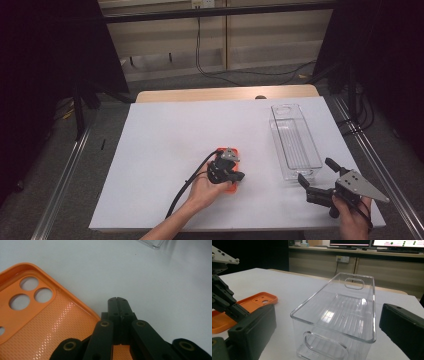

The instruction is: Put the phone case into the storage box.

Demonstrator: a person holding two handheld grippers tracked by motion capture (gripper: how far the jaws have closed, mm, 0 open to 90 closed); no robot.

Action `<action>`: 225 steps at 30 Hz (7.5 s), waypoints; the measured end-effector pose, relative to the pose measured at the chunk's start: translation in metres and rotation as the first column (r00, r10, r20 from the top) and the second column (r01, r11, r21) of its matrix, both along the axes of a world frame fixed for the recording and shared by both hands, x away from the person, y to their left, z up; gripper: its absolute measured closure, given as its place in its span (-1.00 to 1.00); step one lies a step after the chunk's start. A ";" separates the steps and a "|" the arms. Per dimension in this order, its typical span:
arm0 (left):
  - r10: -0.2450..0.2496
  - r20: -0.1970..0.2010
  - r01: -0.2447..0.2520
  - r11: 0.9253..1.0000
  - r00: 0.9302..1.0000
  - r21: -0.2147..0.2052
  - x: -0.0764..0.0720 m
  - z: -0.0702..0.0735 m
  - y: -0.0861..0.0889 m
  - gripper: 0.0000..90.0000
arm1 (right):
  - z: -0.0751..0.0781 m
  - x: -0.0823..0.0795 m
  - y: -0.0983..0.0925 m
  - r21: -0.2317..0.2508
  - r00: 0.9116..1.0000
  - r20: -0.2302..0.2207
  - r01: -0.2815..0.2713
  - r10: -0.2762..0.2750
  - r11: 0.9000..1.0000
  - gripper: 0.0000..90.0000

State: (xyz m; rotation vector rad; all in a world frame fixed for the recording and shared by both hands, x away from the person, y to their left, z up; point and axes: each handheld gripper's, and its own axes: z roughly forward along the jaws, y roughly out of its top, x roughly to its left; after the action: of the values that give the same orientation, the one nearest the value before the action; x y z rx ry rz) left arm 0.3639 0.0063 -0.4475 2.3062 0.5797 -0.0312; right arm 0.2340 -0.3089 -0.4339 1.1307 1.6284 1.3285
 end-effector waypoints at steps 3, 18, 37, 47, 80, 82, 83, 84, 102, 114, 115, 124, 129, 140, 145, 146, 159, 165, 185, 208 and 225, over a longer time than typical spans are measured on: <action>0.005 -0.006 -0.005 1.000 1.000 -0.001 0.000 -0.001 0.002 1.00 | 0.000 -0.001 0.000 0.002 1.000 0.000 -0.001 0.001 1.000 -0.99; 0.011 -0.029 -0.011 1.000 1.000 0.001 0.001 0.001 0.010 1.00 | 0.000 0.000 -0.001 0.004 1.000 0.001 0.000 0.000 1.000 -0.99; 0.005 -0.069 -0.004 1.000 0.998 0.018 0.005 0.003 0.020 1.00 | 0.000 -0.001 -0.001 0.005 1.000 -0.002 -0.003 0.003 1.000 -0.99; 0.011 -0.071 -0.009 1.000 0.997 0.022 0.005 0.003 0.022 1.00 | 0.000 0.000 -0.001 0.003 1.000 0.000 -0.001 0.001 1.000 -0.99; 0.065 0.037 -0.060 0.990 0.997 -0.126 0.006 0.031 0.047 0.68 | 0.000 0.000 -0.001 0.004 1.000 0.003 0.000 0.000 1.000 -0.99; 0.073 0.044 -0.066 0.988 0.996 -0.142 0.007 0.035 0.050 0.55 | 0.000 0.000 -0.001 0.003 1.000 0.002 0.001 -0.001 1.000 -0.99; 0.076 0.048 -0.068 0.986 0.996 -0.149 0.007 0.036 0.051 0.47 | 0.000 0.000 -0.001 0.003 1.000 0.001 0.000 0.000 1.000 -0.99; 0.084 0.054 -0.075 0.986 0.995 -0.148 0.008 0.036 0.052 0.36 | 0.000 0.000 -0.001 0.003 1.000 0.002 -0.001 0.001 1.000 -0.99; 0.206 0.075 -0.197 0.974 0.976 -0.109 0.024 0.046 0.075 -0.90 | 0.000 0.000 -0.001 0.004 1.000 0.002 0.001 -0.001 1.000 -0.99; 0.214 0.046 -0.213 0.977 0.976 -0.025 0.032 0.044 0.078 -0.87 | 0.000 0.001 0.000 0.004 1.000 -0.002 -0.004 0.004 1.000 -0.99; 0.216 0.040 -0.216 0.976 0.976 -0.015 0.033 0.043 0.077 -0.87 | 0.000 0.001 0.000 0.007 1.000 -0.006 -0.004 0.004 1.000 -0.99; 0.175 -0.015 -0.171 0.975 0.985 0.146 0.040 0.027 0.062 -0.87 | -0.001 0.003 0.001 -0.002 1.000 -0.008 -0.006 0.006 1.000 -0.99; 0.184 0.009 -0.184 0.976 0.983 0.116 0.042 0.026 0.053 -0.90 | -0.001 0.003 0.001 -0.003 1.000 -0.007 -0.007 0.007 1.000 -0.99; 0.200 -0.008 -0.196 0.966 0.980 0.171 0.051 0.018 0.033 -0.90 | -0.001 0.003 0.001 -0.004 1.000 -0.008 -0.006 0.006 1.000 -0.99; 0.196 0.022 -0.196 0.960 0.980 0.198 0.048 0.018 0.030 -0.86 | -0.001 0.004 0.001 -0.003 1.000 -0.010 -0.009 0.009 1.000 -0.99; 0.195 0.012 -0.194 0.963 0.981 0.186 0.048 0.018 0.030 -0.86 | -0.002 0.004 0.001 -0.005 1.000 -0.010 -0.009 0.009 1.000 -0.99; 0.186 -0.005 -0.179 0.953 0.983 0.243 0.045 0.008 0.020 -0.87 | -0.002 0.003 0.001 -0.002 1.000 -0.010 -0.010 0.010 1.000 -0.99; 0.176 0.032 -0.178 0.942 0.984 0.286 0.041 0.006 0.015 -0.89 | -0.001 0.003 0.001 -0.002 1.000 -0.009 -0.008 0.008 1.000 -0.98; 0.195 0.045 -0.200 0.938 0.980 0.282 0.037 0.004 0.013 -0.91 | -0.001 0.002 0.001 -0.002 1.000 -0.006 -0.010 0.010 1.000 -0.98; 0.185 0.027 -0.185 0.943 0.982 0.275 0.036 0.009 0.015 -0.70 | -0.001 0.001 0.000 -0.008 1.000 -0.007 -0.009 0.009 1.000 -0.98; 0.181 0.061 -0.190 0.955 0.982 0.227 0.032 0.020 0.021 -0.69 | -0.001 0.000 0.000 -0.009 1.000 -0.009 -0.007 0.007 1.000 -0.98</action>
State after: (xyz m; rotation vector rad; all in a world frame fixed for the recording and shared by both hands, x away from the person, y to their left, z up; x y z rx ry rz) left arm 0.3963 0.0269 -0.4271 2.4592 0.8146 0.1808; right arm 0.2344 -0.3091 -0.4349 1.1276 1.6446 1.3211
